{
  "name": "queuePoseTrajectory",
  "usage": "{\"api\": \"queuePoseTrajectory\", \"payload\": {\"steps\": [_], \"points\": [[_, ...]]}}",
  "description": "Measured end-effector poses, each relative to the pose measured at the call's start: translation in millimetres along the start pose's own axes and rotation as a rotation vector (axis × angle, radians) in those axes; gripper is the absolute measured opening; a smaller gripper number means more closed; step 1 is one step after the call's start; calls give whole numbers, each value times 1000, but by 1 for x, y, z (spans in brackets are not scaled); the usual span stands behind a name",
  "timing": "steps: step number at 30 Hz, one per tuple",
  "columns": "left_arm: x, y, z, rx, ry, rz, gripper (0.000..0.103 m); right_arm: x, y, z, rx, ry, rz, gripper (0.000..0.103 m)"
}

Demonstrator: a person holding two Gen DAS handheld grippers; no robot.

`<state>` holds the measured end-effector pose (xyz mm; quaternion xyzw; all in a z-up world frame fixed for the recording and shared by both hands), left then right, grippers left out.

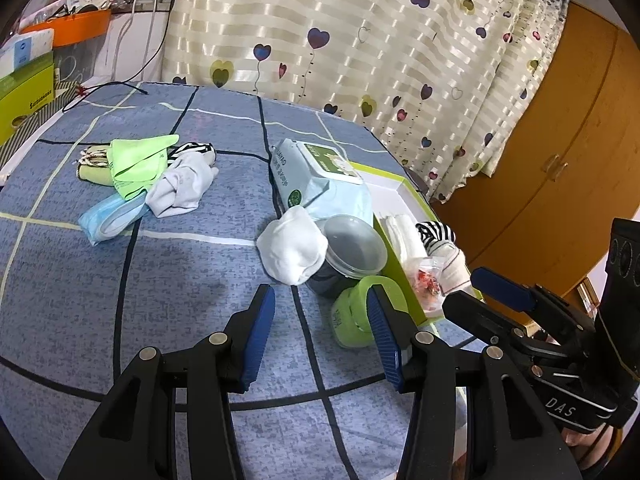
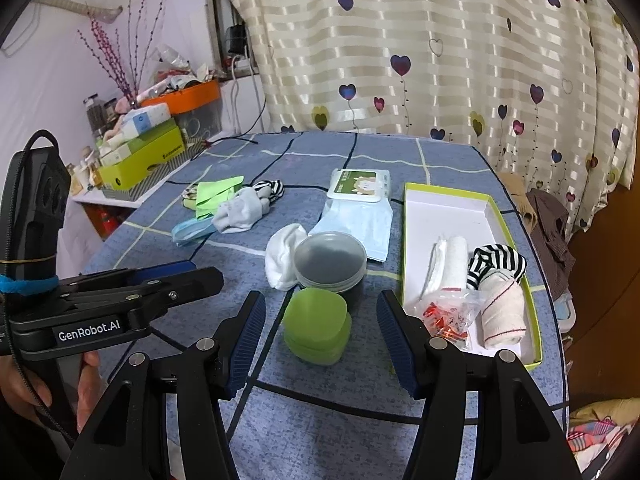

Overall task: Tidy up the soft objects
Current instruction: 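Move the left tool to the white cloth by the clear container and grasp it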

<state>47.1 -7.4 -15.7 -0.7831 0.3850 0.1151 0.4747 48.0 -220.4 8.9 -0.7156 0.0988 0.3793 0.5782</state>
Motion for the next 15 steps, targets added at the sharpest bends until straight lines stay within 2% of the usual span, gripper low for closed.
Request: {"api": "queuePoseTrajectory", "payload": {"steps": [15], "points": [[21,-18,19,-62,24,19,49,19,-9,3,-16,-5,14,58]]}}
Point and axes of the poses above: each gripper's, at about its wrist camera, not at the fingertips, and x roughly the way its jaws point, z to its left, y to its underside, the point moved 5 cm from there along x, roughly the way its jaws point, and after that the axes turned 12 degrees about y, right-handed, at the moved point
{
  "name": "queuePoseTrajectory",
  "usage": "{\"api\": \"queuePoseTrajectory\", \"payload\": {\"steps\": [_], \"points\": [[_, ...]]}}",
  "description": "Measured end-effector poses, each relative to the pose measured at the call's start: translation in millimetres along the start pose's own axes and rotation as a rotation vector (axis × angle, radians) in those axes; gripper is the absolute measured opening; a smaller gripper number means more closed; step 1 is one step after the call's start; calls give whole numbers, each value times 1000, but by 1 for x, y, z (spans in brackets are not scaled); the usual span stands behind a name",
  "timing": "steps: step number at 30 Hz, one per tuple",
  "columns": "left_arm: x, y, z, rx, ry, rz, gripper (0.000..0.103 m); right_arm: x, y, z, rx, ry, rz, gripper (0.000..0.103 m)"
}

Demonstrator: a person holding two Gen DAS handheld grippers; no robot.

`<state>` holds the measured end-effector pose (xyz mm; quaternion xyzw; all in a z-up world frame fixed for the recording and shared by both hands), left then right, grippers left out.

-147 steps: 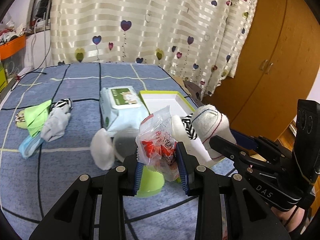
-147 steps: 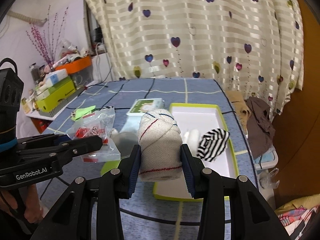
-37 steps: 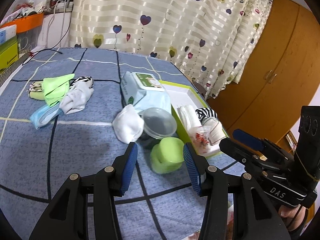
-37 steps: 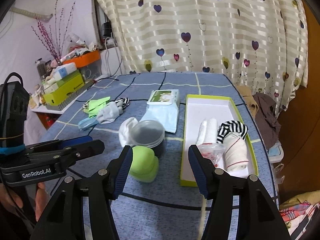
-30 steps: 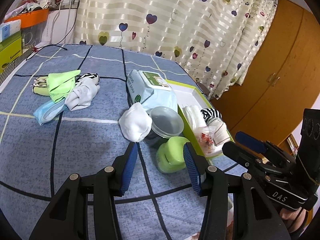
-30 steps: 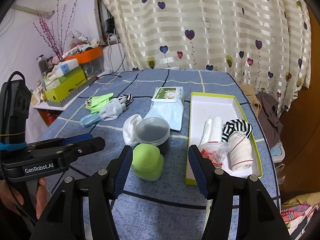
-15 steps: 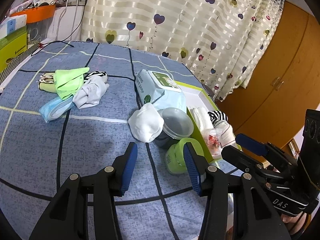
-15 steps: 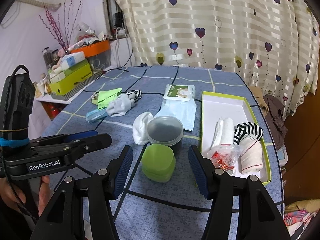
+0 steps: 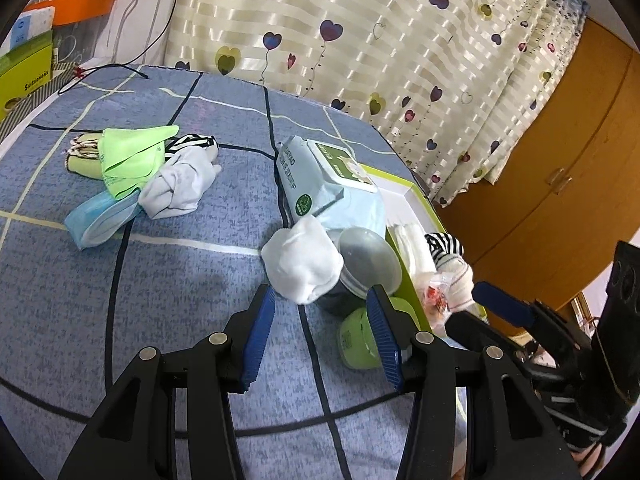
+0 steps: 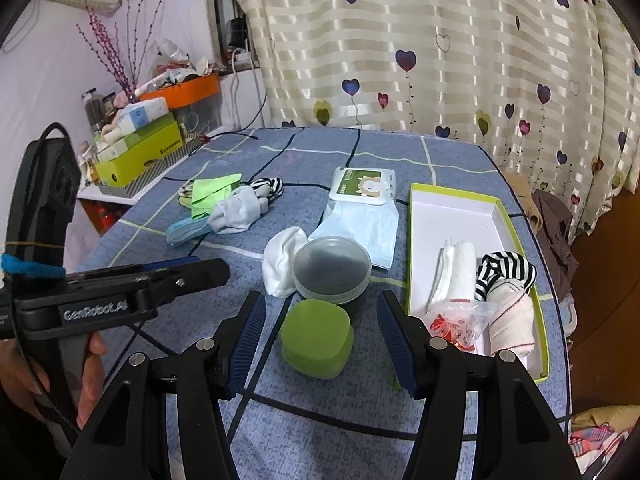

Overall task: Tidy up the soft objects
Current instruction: 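Move the left tool to the white cloth by the clear container and grasp it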

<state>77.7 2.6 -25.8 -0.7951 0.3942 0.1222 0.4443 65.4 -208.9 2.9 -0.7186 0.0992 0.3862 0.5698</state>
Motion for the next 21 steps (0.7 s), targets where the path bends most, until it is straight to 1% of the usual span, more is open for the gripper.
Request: {"api": "queuePoseTrajectory", "payload": {"steps": [8,13,16,21], "points": [[35,-26,9,-34,-23,12,49,16,-3,-12,17,-5,13,58],[59,-33,25,-76,-39,58,49,24,-7,-17,25,-10,15,58],[62,-30,35,-94,-61,76,49,27,-11,-16,19,-19,10,58],[54,-24,45,-104,-74,81,49,33,-15,-11,9,-36,10,58]]}}
Point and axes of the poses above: each gripper's, at about its wrist camera, not at the fingertips, and x roughly the way its jaws point, z to its left, y to its underside, the point moved 5 cm from there along x, roughly the way its jaws point, and after that the axes turned 12 degrees about y, right-handed, at the moved point
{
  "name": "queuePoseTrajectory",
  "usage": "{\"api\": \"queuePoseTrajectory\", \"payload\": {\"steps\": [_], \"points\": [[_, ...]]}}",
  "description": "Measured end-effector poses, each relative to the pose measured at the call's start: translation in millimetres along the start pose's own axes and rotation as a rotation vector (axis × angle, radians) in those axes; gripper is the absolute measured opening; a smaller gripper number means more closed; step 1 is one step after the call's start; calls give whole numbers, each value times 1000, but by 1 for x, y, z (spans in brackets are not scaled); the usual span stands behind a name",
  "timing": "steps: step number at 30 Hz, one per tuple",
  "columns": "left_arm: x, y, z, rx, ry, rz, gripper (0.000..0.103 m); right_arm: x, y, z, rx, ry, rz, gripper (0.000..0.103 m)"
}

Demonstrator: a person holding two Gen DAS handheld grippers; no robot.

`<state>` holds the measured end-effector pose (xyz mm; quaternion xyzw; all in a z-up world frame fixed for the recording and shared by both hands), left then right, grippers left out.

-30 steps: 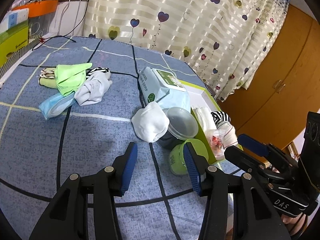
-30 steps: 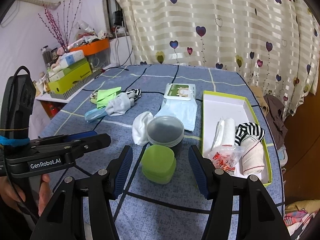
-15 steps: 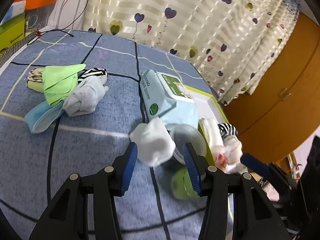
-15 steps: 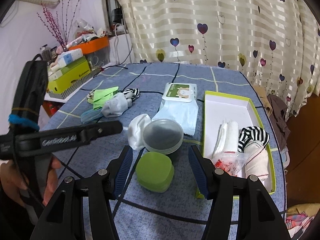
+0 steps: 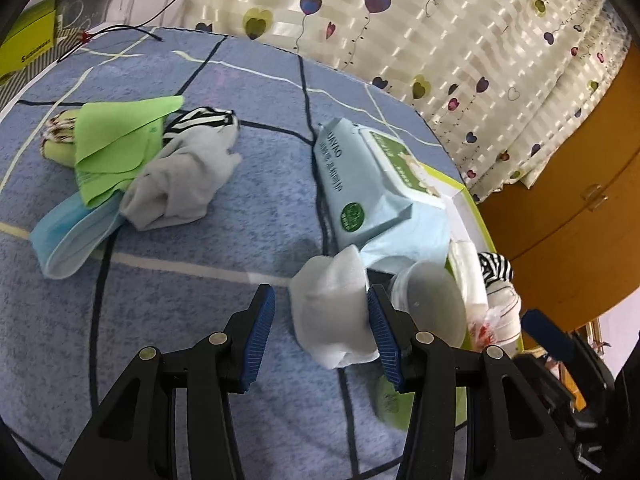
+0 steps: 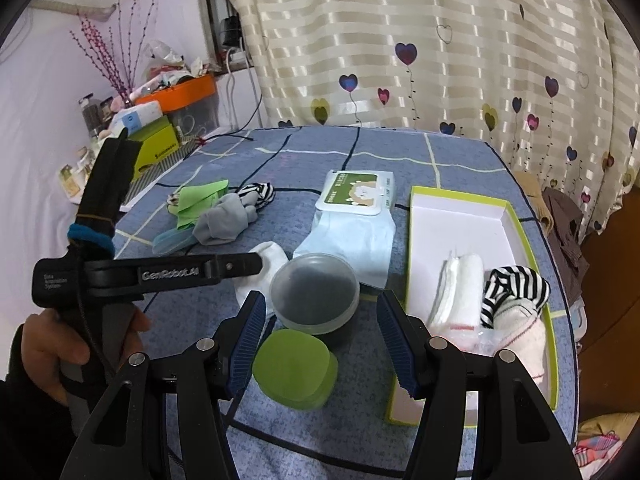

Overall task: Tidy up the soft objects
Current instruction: 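Move the left tool to the white cloth by the clear container and grasp it, then grasp the green cloth with the right tool while the left tool holds the white cloth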

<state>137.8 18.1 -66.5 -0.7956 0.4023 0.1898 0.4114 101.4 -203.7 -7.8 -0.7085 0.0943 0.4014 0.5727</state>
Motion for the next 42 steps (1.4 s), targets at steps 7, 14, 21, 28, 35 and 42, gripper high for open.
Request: {"api": "queuePoseTrajectory", "payload": {"steps": [7,14,21,28,35,42], "points": [[17,8,-4,22,9,54,49,0,-4,2,-7,0,-7,58],[20,13,-5,41,17,62,28,-4,-7,0,4,13,-18,58],[13,18,-11,63,27,37,20,-11,-7,-1,8,11,-30,58],[-27,22,-8,74,51,-49,20,-19,-11,8,-5,13,-43,58],[-76,28,19,39,22,-152,20,-10,-19,39,-54,-22,-29,58],[-111,24,50,-8,-9,-232,20,12,-36,84,-116,-71,-6,58]]}}
Point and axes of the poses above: each gripper's, at about its wrist camera, not at the fingertips, and x roughly the way its jaws point, z to its left, y to its underside, the point moved 5 cm from there along x, roughly the way its jaws point, and after that the axes turned 12 degrees about y, right-handed, at the moved point
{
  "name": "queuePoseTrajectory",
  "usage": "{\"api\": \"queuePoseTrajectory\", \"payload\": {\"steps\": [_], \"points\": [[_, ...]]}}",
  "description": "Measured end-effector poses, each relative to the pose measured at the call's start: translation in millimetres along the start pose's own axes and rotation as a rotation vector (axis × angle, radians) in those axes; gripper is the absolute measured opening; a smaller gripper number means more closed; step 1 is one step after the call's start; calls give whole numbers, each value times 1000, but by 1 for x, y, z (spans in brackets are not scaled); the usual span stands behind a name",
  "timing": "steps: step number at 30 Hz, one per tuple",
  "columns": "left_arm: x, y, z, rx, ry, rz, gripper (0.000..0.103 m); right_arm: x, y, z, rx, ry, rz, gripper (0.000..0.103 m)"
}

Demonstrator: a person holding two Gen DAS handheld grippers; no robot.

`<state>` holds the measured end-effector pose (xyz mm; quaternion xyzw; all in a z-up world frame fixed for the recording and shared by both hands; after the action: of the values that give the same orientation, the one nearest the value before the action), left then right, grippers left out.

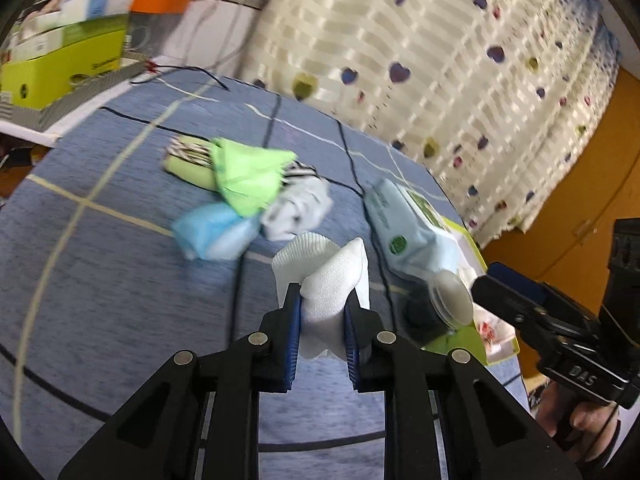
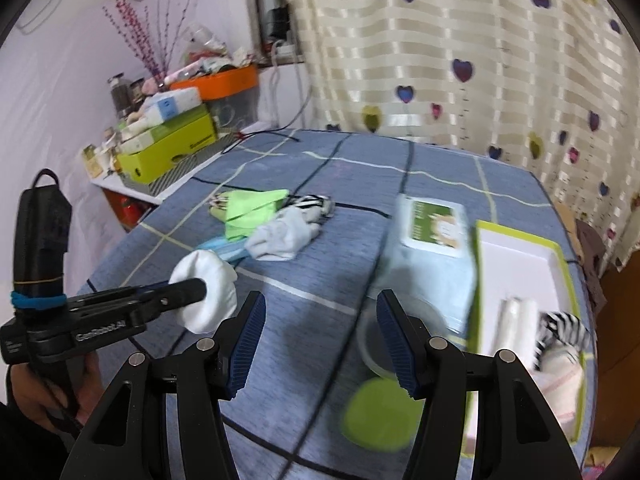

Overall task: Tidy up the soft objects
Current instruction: 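Grasp the green cloth with the right tool while the left tool holds the white cloth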

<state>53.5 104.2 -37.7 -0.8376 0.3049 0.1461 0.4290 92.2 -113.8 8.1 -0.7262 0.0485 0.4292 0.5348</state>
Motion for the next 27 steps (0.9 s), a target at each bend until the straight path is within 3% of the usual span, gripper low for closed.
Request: {"api": "queuePoseTrajectory", "payload": {"steps": [15,19,27], "points": [[-50,-21,80,-109,-80,-131,20,112,-66,105,-163,-87,65,58],[-53,-23,96,-135,-86,-141,20,148,-73,126,-205,-77,102,58],[-51,-24,111,-162,-86,-140,20,188,-66,135,-250,30,164,58]]}}
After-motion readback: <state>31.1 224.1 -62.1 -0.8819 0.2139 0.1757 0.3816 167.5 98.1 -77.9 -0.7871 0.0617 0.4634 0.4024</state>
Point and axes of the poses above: each gripper's, at about its wrist camera, not at the fingertips, and x roughly the way its jaws point, z to its left, y to its underside, the point moved 5 cm from there along x, roughly the way its jaws point, and after that the axes turned 12 degrees about y, right-handed, at the moved point
